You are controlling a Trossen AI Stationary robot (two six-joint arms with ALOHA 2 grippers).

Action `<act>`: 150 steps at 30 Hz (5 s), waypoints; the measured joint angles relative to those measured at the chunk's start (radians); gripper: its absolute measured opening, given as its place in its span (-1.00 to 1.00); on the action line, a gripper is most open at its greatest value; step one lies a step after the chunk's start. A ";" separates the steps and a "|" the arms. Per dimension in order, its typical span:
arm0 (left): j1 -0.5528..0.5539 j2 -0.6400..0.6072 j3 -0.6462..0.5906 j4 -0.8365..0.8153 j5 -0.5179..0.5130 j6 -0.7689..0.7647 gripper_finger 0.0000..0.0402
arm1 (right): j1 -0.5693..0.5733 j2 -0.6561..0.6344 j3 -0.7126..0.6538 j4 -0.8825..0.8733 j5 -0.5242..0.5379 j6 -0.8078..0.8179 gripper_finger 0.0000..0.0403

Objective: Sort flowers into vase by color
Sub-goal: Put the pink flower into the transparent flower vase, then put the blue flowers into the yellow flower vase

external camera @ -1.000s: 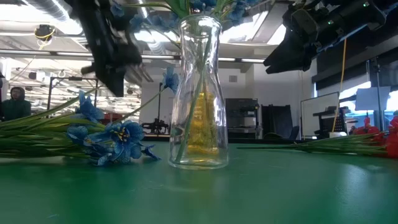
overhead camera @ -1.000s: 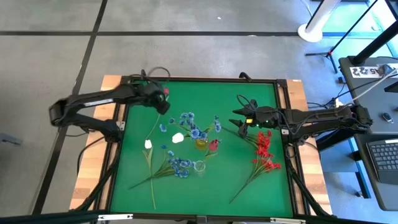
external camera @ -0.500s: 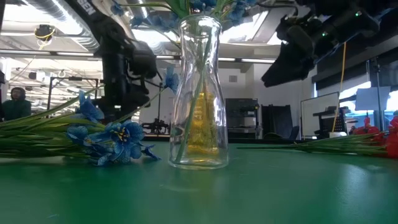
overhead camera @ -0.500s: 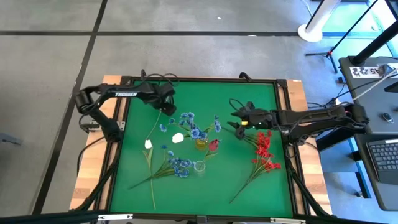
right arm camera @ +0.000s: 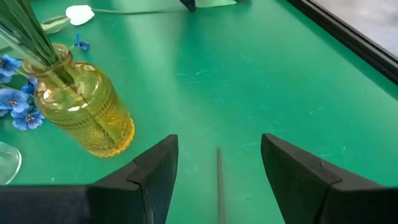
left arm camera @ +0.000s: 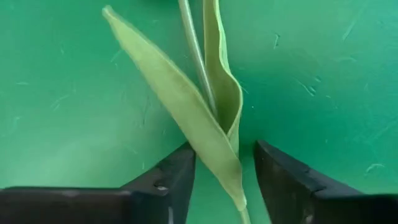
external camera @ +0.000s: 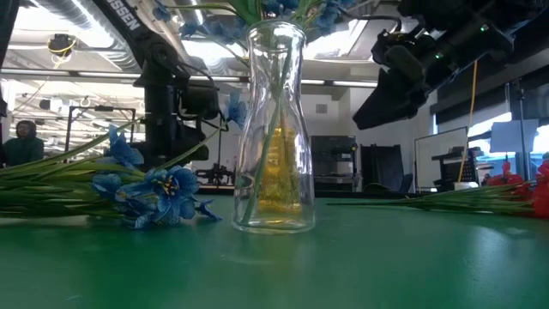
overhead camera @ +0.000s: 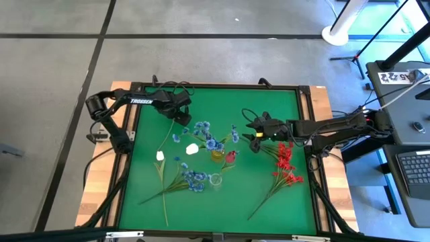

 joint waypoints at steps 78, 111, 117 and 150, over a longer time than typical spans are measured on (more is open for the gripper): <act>-1.245 -0.155 0.341 1.262 -0.499 0.680 -1.00 | 0.000 -0.001 0.000 0.019 -0.001 -0.002 0.14; -1.184 -0.001 0.105 1.553 -0.699 0.546 -1.00 | 0.000 -0.001 0.000 -0.004 -0.003 -0.002 0.14; -1.158 -0.001 0.082 1.539 -0.718 0.486 -0.85 | 0.000 -0.001 0.000 0.005 -0.001 -0.002 0.14; -1.602 -0.145 0.218 1.453 -1.350 0.943 0.13 | 0.000 -0.001 0.000 0.006 -0.001 0.001 0.14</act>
